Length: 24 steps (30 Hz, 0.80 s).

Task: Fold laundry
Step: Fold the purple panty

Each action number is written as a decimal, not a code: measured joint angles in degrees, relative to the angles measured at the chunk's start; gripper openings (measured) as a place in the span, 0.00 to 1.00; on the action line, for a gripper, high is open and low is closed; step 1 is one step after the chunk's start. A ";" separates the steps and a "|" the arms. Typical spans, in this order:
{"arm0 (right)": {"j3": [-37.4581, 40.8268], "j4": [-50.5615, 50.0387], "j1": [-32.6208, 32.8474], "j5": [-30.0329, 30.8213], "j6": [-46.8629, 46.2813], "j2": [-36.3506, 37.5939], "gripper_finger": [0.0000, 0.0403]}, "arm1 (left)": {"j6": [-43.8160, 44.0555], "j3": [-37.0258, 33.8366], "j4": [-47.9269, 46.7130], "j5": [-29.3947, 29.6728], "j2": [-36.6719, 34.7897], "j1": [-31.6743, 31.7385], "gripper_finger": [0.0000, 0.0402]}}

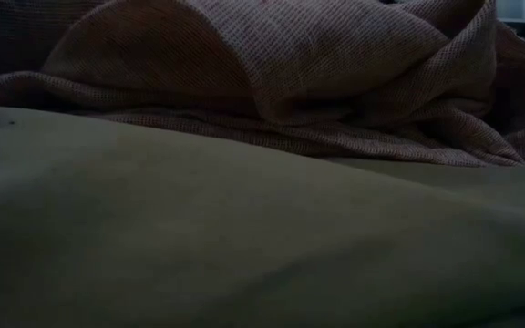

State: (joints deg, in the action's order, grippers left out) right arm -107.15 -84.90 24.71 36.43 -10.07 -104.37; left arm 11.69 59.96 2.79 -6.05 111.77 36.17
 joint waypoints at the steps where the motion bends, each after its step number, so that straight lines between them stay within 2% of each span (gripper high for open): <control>1: 0.00 -0.59 0.00 1.35 -0.16 0.99 0.30 | 0.91 0.00 0.03 -0.32 0.00 0.01 0.02; 5: 0.00 -1.27 -0.87 6.92 -0.98 5.56 0.30 | 3.02 -0.04 0.45 -1.24 -0.25 -0.01 0.02; 13: -0.04 -1.27 -6.62 7.40 -3.06 12.28 0.30 | 3.65 -0.28 -0.66 -5.12 -5.70 -0.29 0.01; 18: -0.04 -2.66 -11.52 7.99 -1.69 14.60 0.30 | 3.61 -0.28 -0.31 -7.70 -10.75 -0.23 0.00; 24: -0.04 -2.21 -18.16 7.81 -1.68 16.04 0.30 | 3.39 -0.19 0.45 -8.16 -17.29 -0.55 0.00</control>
State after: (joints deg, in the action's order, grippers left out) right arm -107.20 -87.11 6.55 44.24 -11.75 -88.33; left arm 15.07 59.77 3.24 -14.21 94.48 35.62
